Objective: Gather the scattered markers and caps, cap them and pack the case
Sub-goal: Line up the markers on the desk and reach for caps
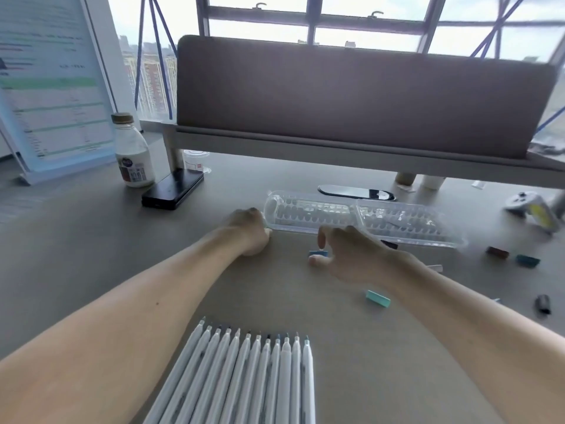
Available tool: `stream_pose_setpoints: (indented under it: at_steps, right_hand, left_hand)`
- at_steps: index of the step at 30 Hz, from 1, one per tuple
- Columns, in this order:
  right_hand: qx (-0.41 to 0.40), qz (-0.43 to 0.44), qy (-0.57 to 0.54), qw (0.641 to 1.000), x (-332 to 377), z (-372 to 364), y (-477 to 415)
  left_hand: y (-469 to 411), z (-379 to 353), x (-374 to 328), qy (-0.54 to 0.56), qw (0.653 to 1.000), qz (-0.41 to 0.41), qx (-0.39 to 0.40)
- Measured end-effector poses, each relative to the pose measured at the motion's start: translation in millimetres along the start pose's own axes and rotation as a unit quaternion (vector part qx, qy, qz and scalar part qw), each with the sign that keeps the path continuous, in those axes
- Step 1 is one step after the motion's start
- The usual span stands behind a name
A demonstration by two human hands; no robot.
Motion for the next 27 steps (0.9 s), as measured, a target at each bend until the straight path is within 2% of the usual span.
stream_pose_setpoints:
  at_steps: [2,4,5,6,7,8,9,10,11,12,13,14,15,16,18,20,21,22,23,24,25,26,27]
  right_hand:
    - [0.012,0.018,0.055,0.998,2,-1,-4]
    - [0.001,0.047,0.089,0.995,7,-3,-10]
    - [-0.002,0.055,0.097,0.994,7,-3,-12]
    - [-0.007,0.064,0.090,0.994,9,-3,-12]
    - [-0.013,0.067,0.052,0.996,10,-1,-11]
    - [-0.016,0.051,-0.027,0.998,7,4,-9]
    - [-0.028,0.010,-0.178,0.984,-3,12,-7]
    - [-0.030,-0.048,-0.378,0.924,-17,16,-2]
    - [-0.014,-0.104,-0.563,0.820,-31,10,3]
    - [0.004,-0.144,-0.690,0.710,-41,4,12]
    - [0.021,-0.171,-0.762,0.624,-50,-2,21]
    - [0.040,-0.190,-0.811,0.552,-53,-6,32]
    - [0.052,-0.201,-0.840,0.500,-59,-8,41]
    - [0.061,-0.210,-0.857,0.466,-65,-9,49]
    - [0.056,-0.220,-0.863,0.451,-80,-8,65]
    - [0.053,-0.228,-0.850,0.471,-94,-7,74]
    - [0.043,-0.236,-0.826,0.510,-104,-7,76]
    - [0.020,-0.244,-0.767,0.593,-115,-3,78]
    - [-0.014,-0.242,-0.653,0.718,-127,5,79]
    - [-0.049,-0.224,-0.488,0.842,-135,18,80]
    - [-0.079,-0.181,-0.314,0.929,-131,31,80]
    - [-0.085,-0.115,-0.188,0.972,-119,37,79]
    - [-0.058,-0.059,-0.118,0.990,-109,35,79]
  left_hand:
    - [0,-6,-1,0.000,0.999,0.005,0.035]
    - [10,-6,-5,0.048,0.996,0.029,0.069]
    - [17,-4,-8,0.110,0.990,0.039,0.084]
    - [25,-5,-11,0.219,0.968,0.059,0.106]
    - [32,-9,-13,0.351,0.923,0.086,0.131]
    - [38,-13,-17,0.474,0.861,0.109,0.149]
    - [43,-14,-21,0.574,0.795,0.121,0.152]
    - [46,-13,-25,0.642,0.742,0.128,0.147]
    - [48,-14,-30,0.682,0.706,0.128,0.143]
    - [52,-15,-35,0.704,0.685,0.128,0.139]
    - [56,-18,-41,0.713,0.676,0.128,0.137]
    - [59,-20,-47,0.715,0.674,0.129,0.132]
    - [62,-24,-52,0.712,0.678,0.132,0.128]
    - [66,-29,-58,0.702,0.687,0.134,0.129]
    - [75,-37,-74,0.660,0.727,0.127,0.141]
    - [82,-41,-96,0.584,0.792,0.085,0.154]
    - [84,-37,-108,0.515,0.844,0.030,0.145]
    - [88,-28,-124,0.407,0.904,-0.054,0.121]
    - [93,-20,-143,0.264,0.948,-0.155,0.089]
    - [103,-19,-163,0.110,0.960,-0.250,0.061]
    - [116,-23,-177,-0.009,0.947,-0.318,0.045]
    - [126,-30,-187,-0.082,0.926,-0.365,0.040]
    - [131,-37,-195,-0.120,0.909,-0.396,0.039]
Point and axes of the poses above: each hand's wrist, its own y-axis away from the middle knuckle, its own z-axis out of the back of the hand, x = y × z, the point moved 10 cm from there along -y, towards the middle knuckle, and after that the axes turned 4 degrees about -z, right-handed, at the moved point
